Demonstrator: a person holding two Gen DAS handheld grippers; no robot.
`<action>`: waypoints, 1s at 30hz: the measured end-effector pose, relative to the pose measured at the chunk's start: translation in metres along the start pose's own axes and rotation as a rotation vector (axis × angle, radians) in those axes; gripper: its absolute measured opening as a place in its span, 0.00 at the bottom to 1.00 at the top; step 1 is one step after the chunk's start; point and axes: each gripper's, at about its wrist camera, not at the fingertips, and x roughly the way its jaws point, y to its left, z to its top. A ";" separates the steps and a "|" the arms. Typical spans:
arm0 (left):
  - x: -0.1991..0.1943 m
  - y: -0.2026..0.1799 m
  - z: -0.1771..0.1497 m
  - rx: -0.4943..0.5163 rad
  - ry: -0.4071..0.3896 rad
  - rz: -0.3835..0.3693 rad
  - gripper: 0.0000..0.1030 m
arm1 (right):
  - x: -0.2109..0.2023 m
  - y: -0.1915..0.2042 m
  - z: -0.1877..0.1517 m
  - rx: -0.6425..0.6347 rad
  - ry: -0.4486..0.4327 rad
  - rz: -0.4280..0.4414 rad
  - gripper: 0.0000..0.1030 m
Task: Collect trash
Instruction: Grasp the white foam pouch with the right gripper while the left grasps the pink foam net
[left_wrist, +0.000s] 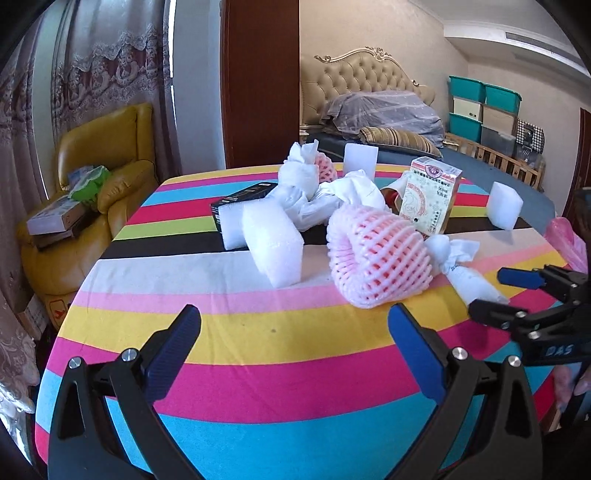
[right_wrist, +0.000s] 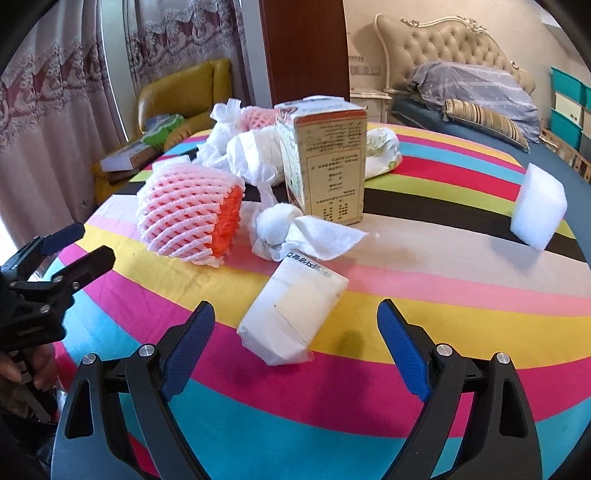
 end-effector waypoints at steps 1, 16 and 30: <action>-0.001 0.000 0.002 -0.003 -0.002 -0.008 0.95 | 0.001 0.001 0.001 -0.006 0.002 -0.014 0.63; 0.038 -0.066 0.033 0.078 0.062 -0.074 0.95 | -0.035 -0.036 -0.017 0.051 -0.105 -0.026 0.29; 0.060 -0.098 0.038 0.110 0.088 -0.030 0.40 | -0.045 -0.055 -0.024 0.101 -0.136 -0.014 0.29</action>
